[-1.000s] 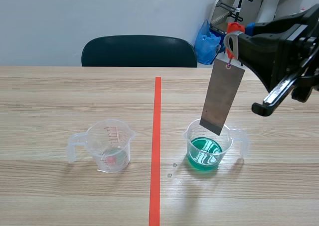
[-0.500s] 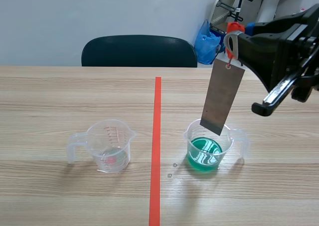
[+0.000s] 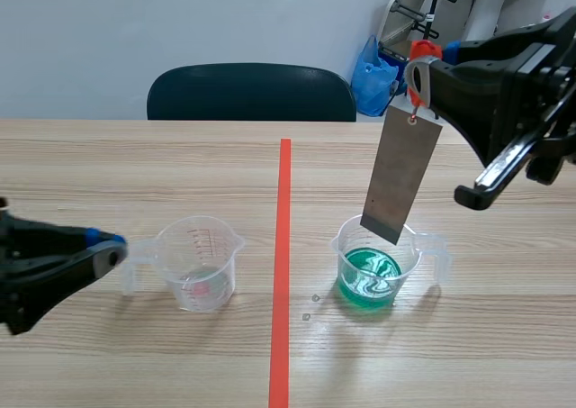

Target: Do the redox reaction experiment

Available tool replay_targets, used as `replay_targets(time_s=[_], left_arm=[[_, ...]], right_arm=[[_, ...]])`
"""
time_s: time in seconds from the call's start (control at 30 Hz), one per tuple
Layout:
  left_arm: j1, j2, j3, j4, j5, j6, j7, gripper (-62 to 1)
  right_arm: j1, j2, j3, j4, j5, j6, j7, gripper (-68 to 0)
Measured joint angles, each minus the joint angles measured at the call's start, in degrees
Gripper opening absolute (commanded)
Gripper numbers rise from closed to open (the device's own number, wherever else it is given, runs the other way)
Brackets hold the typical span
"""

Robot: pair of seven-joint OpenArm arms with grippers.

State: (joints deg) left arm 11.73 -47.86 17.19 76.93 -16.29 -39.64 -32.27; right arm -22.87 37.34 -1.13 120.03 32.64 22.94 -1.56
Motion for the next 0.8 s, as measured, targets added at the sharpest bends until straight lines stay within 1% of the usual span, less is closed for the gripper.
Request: replay_targets(time_s=[0.03, 0.1, 0.2, 0.23, 0.33, 0.4, 0.5, 0.53, 0.63, 0.73, 0.8], left_arm=[[-2.82, 0.22, 2.93, 0.00, -0.92, 0.02, 1.64, -58.2], [-7.82, 1.40, 8.17, 0.00, -1.64, 0.15, 4.76, -58.2], [-13.51, 4.66, 14.53, 0.00, -2.93, 0.70, 8.63, -58.2], [-14.95, 5.92, 16.26, 0.00, -3.21, 1.38, 9.64, -58.2], [-18.45, 9.81, 20.61, 0.00, -3.26, 5.62, 12.79, -58.2], [-20.04, 12.26, 22.60, 0.00, -3.30, 8.15, 14.73, -58.2], [-21.57, 15.61, 24.48, 0.00, -3.32, 9.92, 16.85, -58.2], [-22.01, 16.68, 25.03, 0.00, -3.30, 11.26, 17.84, -58.2], [-23.04, 19.56, 26.23, 0.00, -3.30, 12.98, 19.15, -58.2], [-23.85, 22.01, 26.84, -0.09, -3.28, 15.58, 20.98, -58.2], [-24.59, 23.26, 26.97, -0.85, -3.28, 15.45, 20.92, -58.2]], right_arm=[[0.00, 0.00, 0.00, 0.00, 0.00, 0.00, 0.00, -66.9], [0.00, -0.02, 0.00, 0.00, -0.02, 0.00, 0.02, -66.9], [0.00, 0.00, 0.00, 0.00, 0.00, -0.02, 0.02, -66.9], [0.00, 0.00, 0.00, 0.00, 0.00, 0.00, 0.02, -66.9], [0.00, 0.00, 0.00, 0.00, 0.00, 0.00, 0.02, -66.9], [0.00, 0.00, 0.00, 0.00, 0.00, 0.00, 0.02, -66.9], [0.00, 0.00, 0.00, 0.00, 0.00, 0.00, 0.02, -66.9], [0.00, 0.00, 0.00, 0.00, 0.00, 0.00, 0.02, -66.9], [0.00, 0.00, 0.00, 0.00, 0.00, 0.00, 0.02, -66.9], [0.00, 0.00, 0.00, 0.00, 0.00, 0.00, 0.02, -66.9], [0.00, 0.00, 0.00, 0.00, 0.00, 0.00, 0.02, -66.9]])
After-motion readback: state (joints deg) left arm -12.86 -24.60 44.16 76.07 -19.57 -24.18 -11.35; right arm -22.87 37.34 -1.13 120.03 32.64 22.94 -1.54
